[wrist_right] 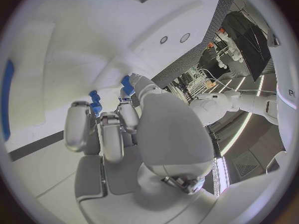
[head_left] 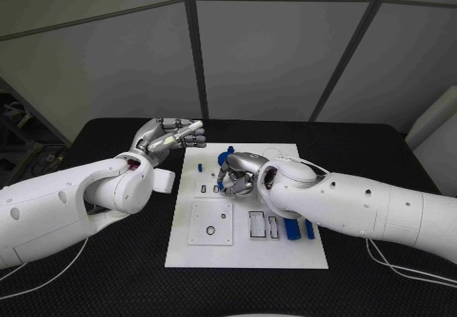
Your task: Assemble the parts on the task board
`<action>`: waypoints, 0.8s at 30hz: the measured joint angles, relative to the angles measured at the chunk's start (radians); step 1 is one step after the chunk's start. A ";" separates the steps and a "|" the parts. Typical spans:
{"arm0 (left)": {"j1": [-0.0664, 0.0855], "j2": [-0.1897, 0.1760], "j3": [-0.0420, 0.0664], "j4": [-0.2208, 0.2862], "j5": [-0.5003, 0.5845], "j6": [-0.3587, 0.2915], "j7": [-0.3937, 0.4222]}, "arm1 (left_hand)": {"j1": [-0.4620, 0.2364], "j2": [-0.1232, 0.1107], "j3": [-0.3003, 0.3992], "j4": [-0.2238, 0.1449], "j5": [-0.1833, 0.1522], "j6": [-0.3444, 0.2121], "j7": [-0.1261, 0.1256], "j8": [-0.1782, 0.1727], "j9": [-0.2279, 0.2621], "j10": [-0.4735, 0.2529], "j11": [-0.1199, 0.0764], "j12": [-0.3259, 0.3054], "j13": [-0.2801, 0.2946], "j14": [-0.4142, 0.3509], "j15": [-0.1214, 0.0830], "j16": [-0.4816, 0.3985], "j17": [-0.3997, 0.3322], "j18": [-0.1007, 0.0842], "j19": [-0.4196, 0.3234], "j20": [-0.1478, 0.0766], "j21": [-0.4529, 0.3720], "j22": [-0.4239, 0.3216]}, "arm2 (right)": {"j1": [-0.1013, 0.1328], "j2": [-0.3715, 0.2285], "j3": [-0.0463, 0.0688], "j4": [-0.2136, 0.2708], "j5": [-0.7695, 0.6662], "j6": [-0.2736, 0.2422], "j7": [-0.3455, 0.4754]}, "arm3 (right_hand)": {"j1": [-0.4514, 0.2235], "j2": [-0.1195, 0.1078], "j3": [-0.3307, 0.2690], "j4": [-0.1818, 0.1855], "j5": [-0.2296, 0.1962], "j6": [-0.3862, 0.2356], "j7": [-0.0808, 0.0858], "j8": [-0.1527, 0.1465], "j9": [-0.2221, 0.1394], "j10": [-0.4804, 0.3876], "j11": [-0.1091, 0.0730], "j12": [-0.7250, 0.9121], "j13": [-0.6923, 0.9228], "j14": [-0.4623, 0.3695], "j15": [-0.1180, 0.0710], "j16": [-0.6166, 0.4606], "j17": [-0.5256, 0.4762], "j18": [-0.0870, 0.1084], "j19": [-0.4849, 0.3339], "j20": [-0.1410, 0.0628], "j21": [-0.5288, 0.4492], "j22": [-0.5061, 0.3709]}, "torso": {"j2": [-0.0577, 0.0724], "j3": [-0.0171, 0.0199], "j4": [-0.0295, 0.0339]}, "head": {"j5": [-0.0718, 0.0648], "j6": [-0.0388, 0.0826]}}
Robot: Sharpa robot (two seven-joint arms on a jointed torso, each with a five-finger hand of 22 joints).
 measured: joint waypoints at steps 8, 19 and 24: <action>0.000 0.000 0.000 0.000 0.000 0.000 -0.001 | 0.000 0.000 -0.003 -0.003 0.000 0.000 0.000 0.000 0.000 0.000 0.000 0.000 -0.001 0.000 0.000 0.000 0.000 0.000 0.000 0.000 0.000 0.000 | 0.001 0.002 0.000 -0.001 -0.003 0.014 -0.002 | -0.005 -0.005 -0.001 0.001 0.002 -0.001 -0.001 -0.001 0.001 -0.016 0.002 -0.014 -0.013 0.000 0.000 0.000 0.001 0.000 -0.005 0.002 0.000 -0.006 | 0.000 -0.0001 0.0000 | -0.001 -0.002; 0.000 0.000 0.000 0.000 0.000 0.001 -0.002 | 0.000 0.000 -0.003 -0.003 0.000 0.000 0.000 0.000 0.000 0.000 0.000 0.000 -0.001 0.000 0.000 0.000 0.001 0.000 0.000 0.000 0.000 0.000 | 0.003 0.003 0.001 -0.002 -0.012 0.028 -0.009 | -0.007 -0.007 0.002 -0.002 0.002 -0.006 0.002 -0.003 0.003 -0.016 0.002 -0.020 -0.017 0.000 0.000 0.000 0.001 0.000 -0.005 0.002 0.000 -0.011 | 0.000 0.0002 0.0000 | -0.004 -0.004; 0.000 0.000 0.000 0.000 0.000 0.001 -0.002 | 0.000 0.000 -0.003 -0.003 0.000 0.000 0.000 0.000 0.000 0.000 0.000 0.000 -0.001 0.000 0.000 0.000 0.001 0.000 0.000 0.000 0.000 0.000 | 0.004 0.003 0.002 -0.002 -0.017 0.033 -0.011 | -0.007 -0.007 0.002 -0.002 0.002 -0.009 0.003 -0.008 0.031 -0.023 0.002 -0.024 -0.022 0.000 0.000 0.000 0.001 0.000 -0.011 0.004 -0.003 -0.012 | 0.000 0.0003 0.0000 | -0.005 -0.004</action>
